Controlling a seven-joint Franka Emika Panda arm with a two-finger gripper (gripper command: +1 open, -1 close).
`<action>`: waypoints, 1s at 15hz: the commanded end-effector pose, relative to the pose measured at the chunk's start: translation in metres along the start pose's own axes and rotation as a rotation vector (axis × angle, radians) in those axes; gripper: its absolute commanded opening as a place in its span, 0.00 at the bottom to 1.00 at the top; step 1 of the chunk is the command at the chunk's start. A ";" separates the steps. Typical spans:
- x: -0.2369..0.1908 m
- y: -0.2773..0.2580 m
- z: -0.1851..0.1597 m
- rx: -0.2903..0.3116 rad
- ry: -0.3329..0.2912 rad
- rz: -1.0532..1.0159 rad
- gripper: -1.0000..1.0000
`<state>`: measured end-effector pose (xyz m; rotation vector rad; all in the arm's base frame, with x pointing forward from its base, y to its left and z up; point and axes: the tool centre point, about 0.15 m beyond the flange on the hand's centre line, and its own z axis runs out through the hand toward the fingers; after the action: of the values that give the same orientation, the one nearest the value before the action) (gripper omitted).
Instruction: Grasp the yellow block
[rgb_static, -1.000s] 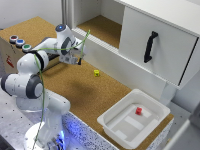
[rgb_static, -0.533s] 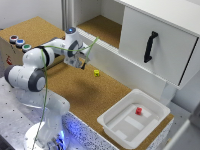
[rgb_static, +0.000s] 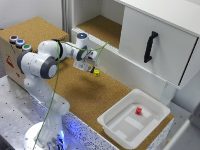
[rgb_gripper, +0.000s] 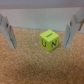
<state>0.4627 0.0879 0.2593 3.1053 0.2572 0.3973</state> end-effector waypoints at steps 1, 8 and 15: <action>0.042 0.005 0.043 0.005 -0.092 0.155 1.00; 0.064 0.008 0.049 -0.051 -0.133 0.441 1.00; 0.076 0.010 0.052 -0.136 -0.087 0.553 1.00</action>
<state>0.5233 0.0864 0.2329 3.1468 -0.5270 0.3425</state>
